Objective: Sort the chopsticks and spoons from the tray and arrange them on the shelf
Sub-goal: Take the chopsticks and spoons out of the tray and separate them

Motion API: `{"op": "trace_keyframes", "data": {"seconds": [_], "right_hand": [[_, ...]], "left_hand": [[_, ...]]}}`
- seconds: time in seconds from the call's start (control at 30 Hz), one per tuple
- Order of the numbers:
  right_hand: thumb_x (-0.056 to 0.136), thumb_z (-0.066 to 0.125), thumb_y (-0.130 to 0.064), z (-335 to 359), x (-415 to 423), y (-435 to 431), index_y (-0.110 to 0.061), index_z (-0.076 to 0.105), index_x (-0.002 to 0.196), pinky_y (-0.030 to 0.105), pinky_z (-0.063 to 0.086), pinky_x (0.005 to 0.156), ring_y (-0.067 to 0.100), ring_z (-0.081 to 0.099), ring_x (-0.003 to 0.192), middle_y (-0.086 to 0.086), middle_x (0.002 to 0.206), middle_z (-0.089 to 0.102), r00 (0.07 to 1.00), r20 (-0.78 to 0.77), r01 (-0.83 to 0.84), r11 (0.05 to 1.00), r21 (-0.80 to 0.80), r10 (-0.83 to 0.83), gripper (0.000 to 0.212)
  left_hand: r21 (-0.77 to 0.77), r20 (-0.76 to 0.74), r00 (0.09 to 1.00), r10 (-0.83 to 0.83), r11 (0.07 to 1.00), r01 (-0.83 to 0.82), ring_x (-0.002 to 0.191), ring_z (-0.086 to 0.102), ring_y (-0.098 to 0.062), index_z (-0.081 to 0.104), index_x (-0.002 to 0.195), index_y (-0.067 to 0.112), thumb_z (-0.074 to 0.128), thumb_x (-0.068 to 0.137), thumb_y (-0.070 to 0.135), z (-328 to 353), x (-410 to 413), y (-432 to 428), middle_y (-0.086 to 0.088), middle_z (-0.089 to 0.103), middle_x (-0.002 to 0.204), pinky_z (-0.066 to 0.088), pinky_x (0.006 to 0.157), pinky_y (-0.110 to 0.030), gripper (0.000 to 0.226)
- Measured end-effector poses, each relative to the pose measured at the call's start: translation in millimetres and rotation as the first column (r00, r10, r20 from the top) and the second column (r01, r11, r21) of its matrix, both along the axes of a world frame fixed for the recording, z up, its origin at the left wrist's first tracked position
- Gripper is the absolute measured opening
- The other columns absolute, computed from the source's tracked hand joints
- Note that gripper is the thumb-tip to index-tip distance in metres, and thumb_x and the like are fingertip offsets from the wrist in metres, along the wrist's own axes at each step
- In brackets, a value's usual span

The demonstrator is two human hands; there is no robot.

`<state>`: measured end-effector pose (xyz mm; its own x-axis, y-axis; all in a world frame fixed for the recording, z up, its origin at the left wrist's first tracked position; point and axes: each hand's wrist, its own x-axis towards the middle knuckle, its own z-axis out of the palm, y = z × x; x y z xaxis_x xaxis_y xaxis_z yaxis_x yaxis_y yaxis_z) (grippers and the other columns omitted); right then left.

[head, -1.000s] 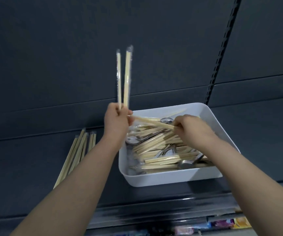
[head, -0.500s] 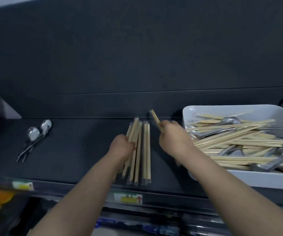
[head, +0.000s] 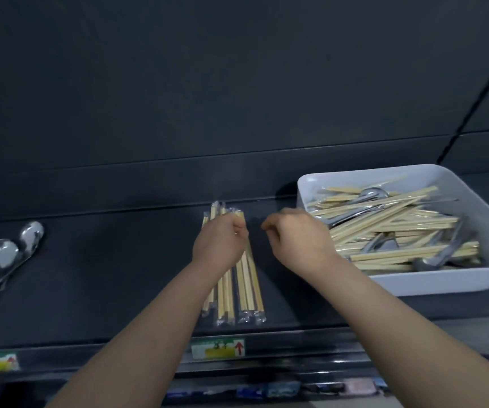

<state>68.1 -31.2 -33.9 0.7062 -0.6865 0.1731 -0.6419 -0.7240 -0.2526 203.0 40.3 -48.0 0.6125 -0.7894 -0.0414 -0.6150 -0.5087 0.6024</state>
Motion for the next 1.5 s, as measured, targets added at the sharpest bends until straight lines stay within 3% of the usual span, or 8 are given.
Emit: {"op": "trace_keyframes", "data": {"seconds": [0.23, 0.5, 0.7, 0.87, 1.03, 1.23, 1.4, 1.5], "right_hand": [[0.092, 0.048, -0.025, 13, -77, -47, -0.036, 0.065, 0.111, 0.032, 0.045, 0.078, 0.019, 0.056, 0.111, -0.008, 0.111, 0.065, 0.986, 0.052, 0.162, 0.986, -0.022, -0.161, 0.028], [0.089, 0.047, -0.022, 13, -190, -115, -0.038, 0.067, 0.109, 0.032, 0.049, 0.077, 0.024, 0.063, 0.102, -0.004, 0.108, 0.069, 0.932, -0.082, 0.358, 0.933, 0.038, -0.354, 0.032], [0.093, 0.045, -0.021, 11, -234, -145, -0.04, 0.066, 0.109, 0.026, 0.04, 0.065, 0.019, 0.062, 0.097, -0.01, 0.103, 0.068, 0.931, -0.048, 0.364, 0.93, 0.042, -0.362, 0.032], [0.093, 0.046, -0.024, 11, -242, -159, -0.04, 0.065, 0.108, 0.025, 0.037, 0.064, 0.016, 0.061, 0.097, -0.013, 0.101, 0.068, 0.96, -0.028, 0.281, 0.959, 0.045, -0.28, 0.029], [0.092, 0.049, -0.022, 7, -230, -177, -0.038, 0.065, 0.11, 0.028, 0.042, 0.07, 0.017, 0.06, 0.103, -0.012, 0.107, 0.067, 0.986, -0.022, 0.166, 0.984, 0.063, -0.165, 0.029], [0.085, 0.05, -0.004, 2, -187, -183, -0.03, 0.061, 0.122, 0.034, 0.04, 0.088, 0.024, 0.051, 0.112, 0.001, 0.117, 0.06, 0.974, -0.221, -0.054, 0.999, -0.008, 0.051, 0.046], [0.082, 0.061, -0.009, -6, -175, -182, -0.023, 0.064, 0.112, 0.036, 0.036, 0.088, 0.024, 0.049, 0.11, 0.0, 0.111, 0.058, 0.939, -0.339, -0.116, 0.979, -0.167, 0.054, 0.033], [0.083, 0.058, -0.006, -5, -179, -180, -0.019, 0.057, 0.117, 0.037, 0.036, 0.09, 0.024, 0.049, 0.113, 0.001, 0.115, 0.058, 0.938, -0.345, -0.111, 0.975, -0.19, 0.039, 0.037]], "left_hand": [[-0.246, 0.01, 0.989, -0.149, 0.958, 0.147, 0.089, 0.066, -0.017, 0.071, 0.096, 0.02, 0.06, 0.088, 0.015, 17, -67, -63, 0.007, 0.07, 0.09, 0.054, 0.083, -0.034, 0.015], [0.065, 0.082, 0.95, -0.301, 0.953, 0.296, 0.099, 0.064, -0.021, 0.071, 0.098, 0.028, 0.054, 0.091, 0.021, 12, -151, -142, 0.007, 0.07, 0.101, 0.054, 0.086, -0.035, 0.02], [0.08, 0.285, 0.904, -0.32, 0.947, 0.31, 0.11, 0.055, -0.026, 0.063, 0.119, 0.027, 0.044, 0.095, 0.014, 4, -181, -191, 0.001, 0.067, 0.114, 0.048, 0.082, -0.036, 0.033], [0.242, 0.391, 0.874, -0.288, 0.949, 0.204, 0.102, 0.055, -0.024, 0.069, 0.098, 0.021, 0.057, 0.086, 0.016, 1, -189, -208, 0.0, 0.067, 0.103, 0.048, 0.076, -0.033, 0.018], [-0.169, 0.223, 0.974, -0.042, 0.982, 0.081, 0.087, 0.059, -0.025, 0.059, 0.091, 0.018, 0.055, 0.094, 0.026, 19, -182, -197, 0.002, 0.068, 0.087, 0.046, 0.073, -0.036, 0.009], [-0.592, -0.135, 0.987, 0.089, 0.792, -0.152, 0.069, 0.07, -0.012, 0.051, 0.081, 0.027, 0.054, 0.096, 0.023, 47, -167, -176, 0.007, 0.07, 0.078, 0.056, 0.069, -0.033, 0.016], [-0.33, -0.279, 0.946, 0.165, 0.908, -0.256, 0.067, 0.071, -0.022, 0.06, 0.081, 0.018, 0.059, 0.092, 0.024, 37, -142, -166, 0.002, 0.072, 0.073, 0.06, 0.071, -0.047, 0.012], [-0.107, -0.237, 0.963, 0.131, 0.981, -0.16, 0.072, 0.069, -0.023, 0.065, 0.082, 0.018, 0.064, 0.087, 0.019, 22, -140, -159, -0.003, 0.072, 0.079, 0.059, 0.071, -0.04, 0.006]]}}
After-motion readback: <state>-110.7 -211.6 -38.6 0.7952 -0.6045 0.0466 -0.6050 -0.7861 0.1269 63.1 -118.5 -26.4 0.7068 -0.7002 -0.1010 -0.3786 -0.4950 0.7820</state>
